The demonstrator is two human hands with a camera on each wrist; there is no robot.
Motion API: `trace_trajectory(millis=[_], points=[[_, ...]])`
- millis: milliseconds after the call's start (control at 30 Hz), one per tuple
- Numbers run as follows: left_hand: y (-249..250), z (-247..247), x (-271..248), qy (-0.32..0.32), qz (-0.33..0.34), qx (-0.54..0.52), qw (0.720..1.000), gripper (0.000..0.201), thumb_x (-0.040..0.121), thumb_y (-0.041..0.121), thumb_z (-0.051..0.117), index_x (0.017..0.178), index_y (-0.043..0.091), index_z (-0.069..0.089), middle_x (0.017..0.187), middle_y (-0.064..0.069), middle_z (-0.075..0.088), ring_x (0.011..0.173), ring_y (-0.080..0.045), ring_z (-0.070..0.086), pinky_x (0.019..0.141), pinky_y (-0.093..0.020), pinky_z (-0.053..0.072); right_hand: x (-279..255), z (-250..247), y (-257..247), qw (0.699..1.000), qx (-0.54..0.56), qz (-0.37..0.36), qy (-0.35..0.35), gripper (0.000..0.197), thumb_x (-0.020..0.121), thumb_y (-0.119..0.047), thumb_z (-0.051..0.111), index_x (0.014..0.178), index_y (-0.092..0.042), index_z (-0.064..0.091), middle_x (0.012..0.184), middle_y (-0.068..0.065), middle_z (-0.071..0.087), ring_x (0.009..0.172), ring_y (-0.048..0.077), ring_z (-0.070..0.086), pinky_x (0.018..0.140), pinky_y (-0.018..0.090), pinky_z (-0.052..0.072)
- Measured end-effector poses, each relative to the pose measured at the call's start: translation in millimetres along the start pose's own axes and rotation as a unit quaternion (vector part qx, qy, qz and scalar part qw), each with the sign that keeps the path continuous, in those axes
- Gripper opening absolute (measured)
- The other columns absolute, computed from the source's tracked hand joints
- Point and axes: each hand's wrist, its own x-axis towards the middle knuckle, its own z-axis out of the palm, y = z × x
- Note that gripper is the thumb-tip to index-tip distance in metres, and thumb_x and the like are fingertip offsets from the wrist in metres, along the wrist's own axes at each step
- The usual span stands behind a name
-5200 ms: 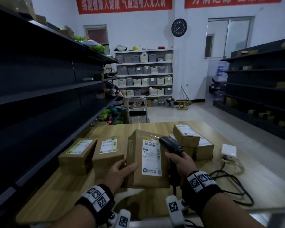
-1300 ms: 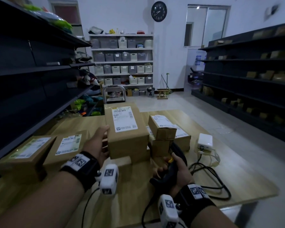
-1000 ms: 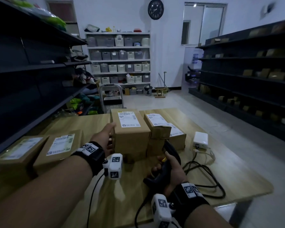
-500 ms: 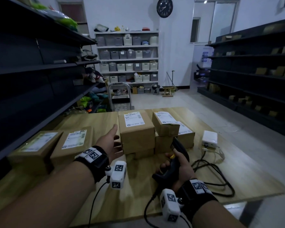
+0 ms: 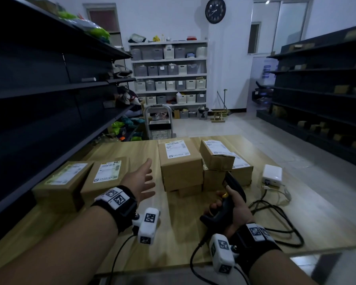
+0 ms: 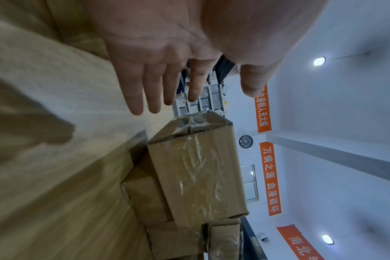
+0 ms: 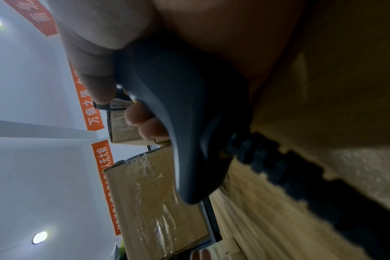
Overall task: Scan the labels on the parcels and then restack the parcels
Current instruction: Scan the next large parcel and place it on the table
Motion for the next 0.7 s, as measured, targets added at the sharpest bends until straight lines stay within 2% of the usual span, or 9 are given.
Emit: trace_trajectory(millis=[33,100,167,233,300,400,500,567,700], points=[[2,-2,-2,0.016,0.021,0.007,1.0,0.057,0.099,0.06,0.072,0.131,0.012,0.069,0.126,-0.009,0.071,0.114,-0.031,0.071,0.094,-0.049,0.063,1,-1,0,1.0,-0.001,-0.001,-0.002,0.039,0.091,-0.047,0.074,0.096,-0.01,0.063,0.064,0.006,0.048,0.061,0.027,0.05,0.073,0.043,0.047],[8,-9,-6,0.065,0.087,0.047,0.993,0.039,0.1,0.047,0.076,0.117,0.012,0.072,0.11,-0.008,0.073,0.092,-0.025,0.07,0.073,-0.038,0.058,2,-2,0,1.0,-0.007,0.002,-0.003,0.039,0.091,-0.047,0.074,0.096,-0.01,0.063,0.065,0.005,0.048,0.062,0.026,0.05,0.072,0.042,0.047],[18,-19,-12,0.112,0.159,0.115,0.974,0.025,0.099,0.039,0.078,0.1,0.014,0.072,0.091,-0.006,0.071,0.078,-0.023,0.064,0.066,-0.032,0.05,1,-1,0,1.0,-0.015,0.001,-0.002,0.039,0.091,-0.048,0.073,0.096,-0.011,0.063,0.064,0.005,0.048,0.062,0.026,0.051,0.074,0.043,0.047],[33,-30,-17,0.145,0.203,0.18,0.951,0.02,0.098,0.037,0.08,0.099,0.019,0.072,0.091,0.0,0.072,0.081,-0.021,0.066,0.07,-0.033,0.048,-1,0,0,1.0,-0.022,-0.001,0.001,0.039,0.092,-0.048,0.072,0.097,-0.011,0.063,0.063,0.005,0.048,0.062,0.026,0.051,0.077,0.044,0.046],[46,-45,-18,0.177,0.209,0.232,0.933,0.024,0.097,0.039,0.081,0.109,0.02,0.072,0.103,0.0,0.074,0.095,-0.023,0.069,0.081,-0.036,0.051,-3,1,-1,1.0,-0.03,-0.001,0.006,0.039,0.093,-0.048,0.07,0.098,-0.011,0.062,0.063,0.005,0.048,0.063,0.026,0.05,0.077,0.044,0.046],[52,-70,-14,0.201,0.16,0.353,0.9,0.042,0.098,0.048,0.075,0.132,0.023,0.069,0.127,-0.006,0.073,0.115,-0.031,0.069,0.1,-0.044,0.056,-6,5,1,0.999,-0.04,-0.003,0.014,0.038,0.094,-0.049,0.069,0.097,-0.012,0.06,0.063,0.005,0.047,0.063,0.026,0.049,0.074,0.042,0.046],[44,-89,-6,0.183,0.1,0.467,0.859,0.052,0.106,0.043,0.065,0.152,0.02,0.062,0.151,-0.013,0.065,0.134,-0.036,0.063,0.113,-0.047,0.051,-6,7,2,0.999,-0.043,-0.011,0.027,0.037,0.097,-0.047,0.067,0.094,-0.012,0.06,0.061,0.004,0.046,0.063,0.025,0.046,0.075,0.042,0.044],[35,-94,-6,0.166,0.078,0.516,0.837,0.048,0.109,0.039,0.061,0.152,0.018,0.062,0.154,-0.013,0.063,0.136,-0.035,0.062,0.116,-0.045,0.05,-6,8,3,0.998,-0.044,-0.011,0.032,0.036,0.097,-0.047,0.067,0.093,-0.012,0.06,0.059,0.004,0.046,0.062,0.025,0.046,0.075,0.041,0.043],[21,-94,-15,0.168,0.084,0.6,0.778,0.034,0.108,0.04,0.06,0.133,0.025,0.076,0.139,-0.009,0.071,0.127,-0.032,0.064,0.111,-0.045,0.055,-7,8,6,0.998,-0.042,-0.012,0.038,0.037,0.095,-0.046,0.07,0.092,-0.012,0.058,0.06,0.004,0.046,0.062,0.025,0.045,0.073,0.041,0.042]])
